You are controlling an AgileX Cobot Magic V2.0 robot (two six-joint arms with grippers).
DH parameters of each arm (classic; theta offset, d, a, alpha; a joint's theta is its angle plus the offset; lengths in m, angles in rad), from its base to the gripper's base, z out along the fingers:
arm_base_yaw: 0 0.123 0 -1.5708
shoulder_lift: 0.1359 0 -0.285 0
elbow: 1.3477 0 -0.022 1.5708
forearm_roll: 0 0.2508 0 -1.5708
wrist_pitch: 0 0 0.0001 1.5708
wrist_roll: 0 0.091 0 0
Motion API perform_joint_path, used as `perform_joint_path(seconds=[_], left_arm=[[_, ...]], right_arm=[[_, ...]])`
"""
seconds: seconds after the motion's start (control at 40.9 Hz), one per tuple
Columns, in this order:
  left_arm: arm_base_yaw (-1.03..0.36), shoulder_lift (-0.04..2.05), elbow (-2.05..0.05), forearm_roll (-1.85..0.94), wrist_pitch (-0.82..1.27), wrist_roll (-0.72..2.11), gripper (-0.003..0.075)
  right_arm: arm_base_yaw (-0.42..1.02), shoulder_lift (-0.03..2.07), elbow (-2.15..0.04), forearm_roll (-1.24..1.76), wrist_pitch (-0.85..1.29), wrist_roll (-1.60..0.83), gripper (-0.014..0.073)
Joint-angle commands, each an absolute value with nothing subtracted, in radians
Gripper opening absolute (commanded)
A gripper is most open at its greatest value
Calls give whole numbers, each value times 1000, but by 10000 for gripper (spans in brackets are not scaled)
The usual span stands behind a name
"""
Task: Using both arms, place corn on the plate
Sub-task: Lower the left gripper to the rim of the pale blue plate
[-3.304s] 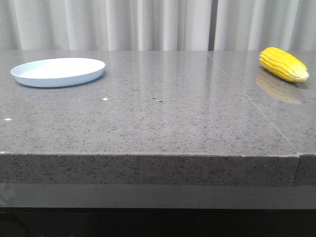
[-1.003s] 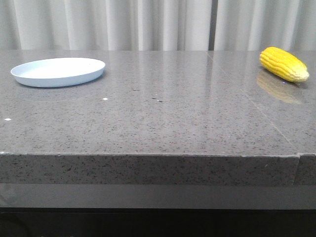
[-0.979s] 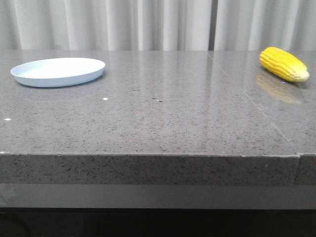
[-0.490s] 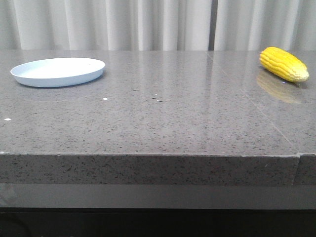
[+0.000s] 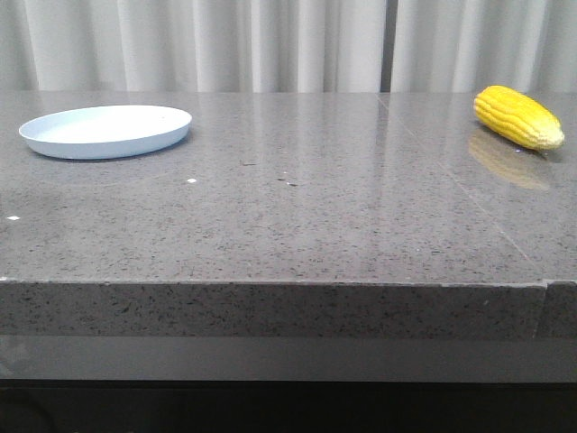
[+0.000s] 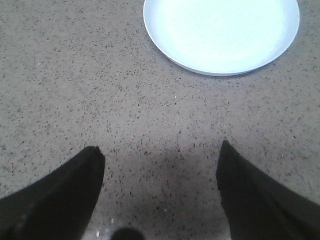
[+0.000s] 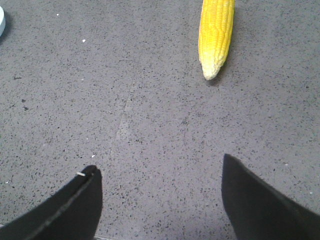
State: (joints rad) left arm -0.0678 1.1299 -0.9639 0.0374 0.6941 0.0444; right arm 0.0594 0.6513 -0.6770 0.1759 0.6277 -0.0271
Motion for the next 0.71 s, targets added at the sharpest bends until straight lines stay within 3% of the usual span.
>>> perform_joint_path(seconds=[0.0,0.147,0.392,0.685], left_arm=[[-77,1221,-1068,36,675,36,473],[-52,1376,-1189,-16,724,108,473],[126,1578,-1347,-524,733,422,473],[109,1761,-1503,-543,737,439,473]], right_arm=[[60,655,-710,168,570,-36,531],[60,655,-710,168,570,-36,531],[60,655,-710,168,571,-36,531],[60,655,-710,168,571,-36,531]])
